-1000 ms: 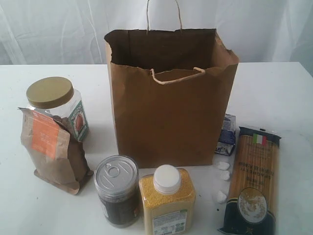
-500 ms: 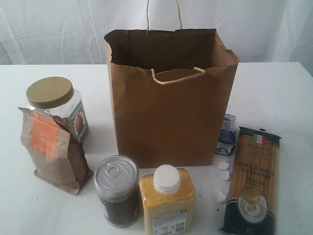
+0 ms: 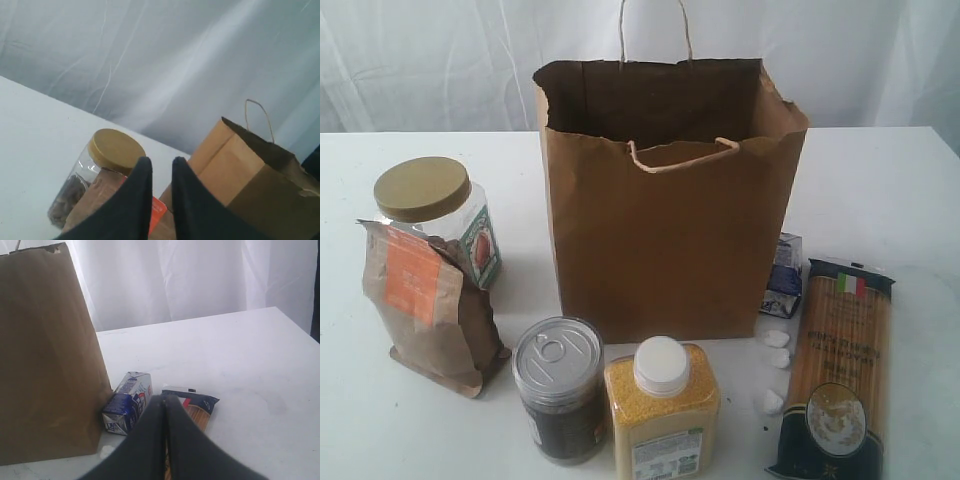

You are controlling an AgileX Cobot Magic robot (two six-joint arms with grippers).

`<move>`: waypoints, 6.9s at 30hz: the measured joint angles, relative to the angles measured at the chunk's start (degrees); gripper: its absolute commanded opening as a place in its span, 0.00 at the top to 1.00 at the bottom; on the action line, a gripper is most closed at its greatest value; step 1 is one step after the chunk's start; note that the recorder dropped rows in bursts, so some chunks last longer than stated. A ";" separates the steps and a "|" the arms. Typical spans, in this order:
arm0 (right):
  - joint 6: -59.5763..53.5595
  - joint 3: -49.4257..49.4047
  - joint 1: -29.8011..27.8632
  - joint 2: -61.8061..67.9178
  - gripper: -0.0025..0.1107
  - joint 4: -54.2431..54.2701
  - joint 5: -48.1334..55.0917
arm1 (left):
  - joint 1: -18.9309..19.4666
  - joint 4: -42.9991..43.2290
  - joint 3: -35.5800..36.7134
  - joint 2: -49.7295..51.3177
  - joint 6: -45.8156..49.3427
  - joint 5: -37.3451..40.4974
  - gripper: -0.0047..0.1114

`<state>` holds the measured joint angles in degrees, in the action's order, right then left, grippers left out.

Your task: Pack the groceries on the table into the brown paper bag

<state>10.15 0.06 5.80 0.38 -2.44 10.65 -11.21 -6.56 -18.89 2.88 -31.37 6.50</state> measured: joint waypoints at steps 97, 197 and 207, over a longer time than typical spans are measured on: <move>0.00 0.00 0.00 0.00 0.98 -0.10 0.00 | 0.00 1.72 -63.70 93.30 42.35 37.97 0.96; 0.00 0.00 0.00 0.00 0.98 -0.10 0.00 | -19.94 -18.75 -109.04 105.74 55.97 56.92 0.96; 0.00 0.00 0.00 0.00 0.98 -0.10 0.00 | -19.97 -17.73 -100.12 102.55 59.30 52.30 0.96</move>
<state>10.15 0.06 5.80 0.38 -2.54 10.65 -31.17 -24.29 -119.01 105.43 27.92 58.80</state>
